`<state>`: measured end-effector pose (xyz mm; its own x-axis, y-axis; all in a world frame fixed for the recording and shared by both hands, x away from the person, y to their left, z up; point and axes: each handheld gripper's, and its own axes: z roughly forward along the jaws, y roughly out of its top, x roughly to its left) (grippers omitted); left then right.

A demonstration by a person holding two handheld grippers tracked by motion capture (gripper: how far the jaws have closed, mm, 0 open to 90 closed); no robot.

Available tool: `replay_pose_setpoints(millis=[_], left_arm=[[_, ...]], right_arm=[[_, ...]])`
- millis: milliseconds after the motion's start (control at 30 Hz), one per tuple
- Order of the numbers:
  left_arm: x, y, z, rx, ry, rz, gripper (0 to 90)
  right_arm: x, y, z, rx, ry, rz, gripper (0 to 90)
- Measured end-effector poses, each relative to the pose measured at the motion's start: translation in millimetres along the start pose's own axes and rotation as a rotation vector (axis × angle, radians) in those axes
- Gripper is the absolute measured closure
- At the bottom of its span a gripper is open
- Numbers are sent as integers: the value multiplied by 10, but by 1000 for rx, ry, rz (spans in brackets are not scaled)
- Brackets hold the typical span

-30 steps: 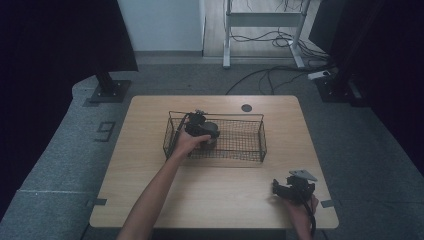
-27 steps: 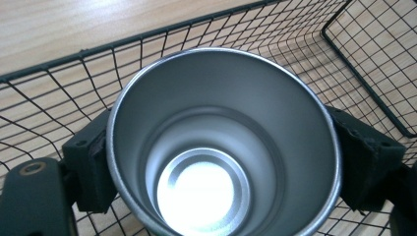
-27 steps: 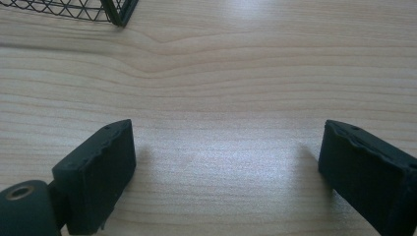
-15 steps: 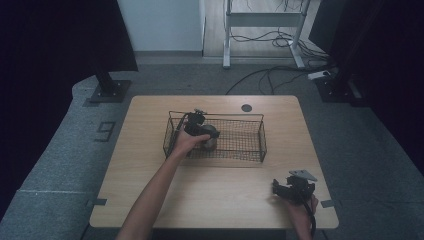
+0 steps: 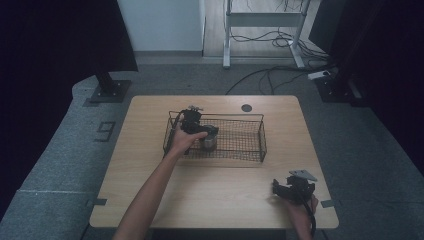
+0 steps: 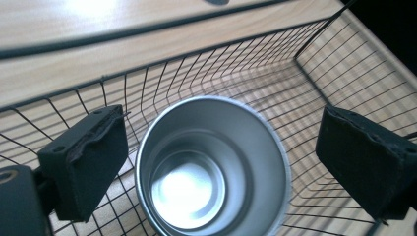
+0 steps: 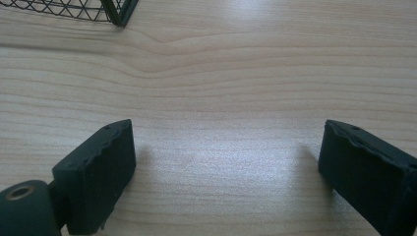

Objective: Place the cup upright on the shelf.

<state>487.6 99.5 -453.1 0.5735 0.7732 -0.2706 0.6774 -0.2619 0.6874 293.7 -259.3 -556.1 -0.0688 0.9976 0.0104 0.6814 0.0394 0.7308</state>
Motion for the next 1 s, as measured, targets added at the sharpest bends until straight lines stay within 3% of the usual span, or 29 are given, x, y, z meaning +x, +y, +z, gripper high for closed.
replay_pose_setpoints(millis=[233, 500, 600, 800, 1000], left_arm=[[-51, -10, -248, -42, -9, 25, 64], [-37, -136, -560, -87, -21, 41, 77], [-31, -214, -646, -99, -8, 66, 93], [15, -406, -815, -105, -31, 88, 97], [11, -633, -989, -151, -37, 105, 132]], right_arm=[[0, 0, 0, 0, 0, 0, 71], [0, 0, 0, 0, 0, 0, 71], [0, 0, 0, 0, 0, 1, 71], [0, 0, 0, 0, 0, 0, 71], [2, 1, -1, 1, -1, 2, 71]])
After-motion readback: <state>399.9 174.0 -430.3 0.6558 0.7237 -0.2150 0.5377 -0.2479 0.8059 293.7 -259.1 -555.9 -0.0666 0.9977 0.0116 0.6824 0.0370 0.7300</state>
